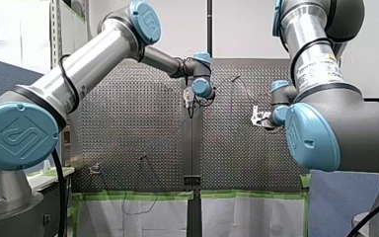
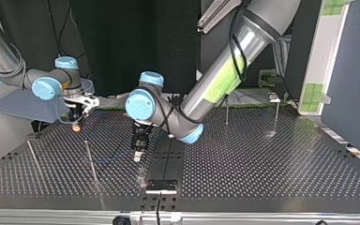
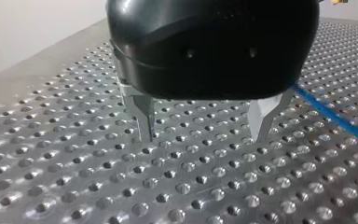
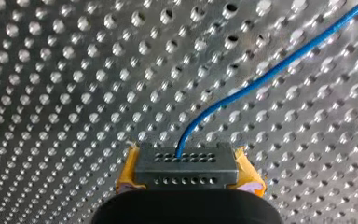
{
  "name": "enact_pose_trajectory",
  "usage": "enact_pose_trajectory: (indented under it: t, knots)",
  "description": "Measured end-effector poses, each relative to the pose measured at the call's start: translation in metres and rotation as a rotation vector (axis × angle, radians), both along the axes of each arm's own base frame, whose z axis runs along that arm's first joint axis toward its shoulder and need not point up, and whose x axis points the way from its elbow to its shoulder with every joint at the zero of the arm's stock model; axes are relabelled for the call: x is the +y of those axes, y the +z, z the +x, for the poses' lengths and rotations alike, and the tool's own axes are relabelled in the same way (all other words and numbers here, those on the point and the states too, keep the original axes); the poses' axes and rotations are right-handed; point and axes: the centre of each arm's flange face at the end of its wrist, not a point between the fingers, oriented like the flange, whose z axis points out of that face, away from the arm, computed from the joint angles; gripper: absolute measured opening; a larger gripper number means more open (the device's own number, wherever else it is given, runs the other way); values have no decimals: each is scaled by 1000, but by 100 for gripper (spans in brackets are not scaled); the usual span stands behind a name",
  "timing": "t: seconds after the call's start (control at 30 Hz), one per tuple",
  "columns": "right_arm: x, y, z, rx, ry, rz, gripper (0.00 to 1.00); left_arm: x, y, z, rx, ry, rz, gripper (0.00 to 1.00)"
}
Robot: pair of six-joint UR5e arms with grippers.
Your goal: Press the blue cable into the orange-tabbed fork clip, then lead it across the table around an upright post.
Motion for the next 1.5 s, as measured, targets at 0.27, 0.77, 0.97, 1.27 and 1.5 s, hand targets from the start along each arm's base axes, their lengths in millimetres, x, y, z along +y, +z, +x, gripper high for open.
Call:
enact_pose_trajectory:
  t: [0.27, 0.77, 0.97, 1.27, 1.5]
  knots:
    - [6, -25, -9, -14, -42, 3, 0, -4, 0, -2, -3, -5, -4, 100]
    - [8, -102, -18, 22, -116, 85, 0, -5, 0, -3, -3, -5, -4, 100]
    - [8, -123, -21, 27, -131, 94, 0, -5, 0, -3, -3, -4, -4, 100]
    - [8, -165, -30, 36, -151, 110, 0, -4, 0, -3, -3, 1, -4, 100]
    - [4, -183, -47, 47, -176, 114, 0, -4, 0, -3, -4, 3, -3, 100]
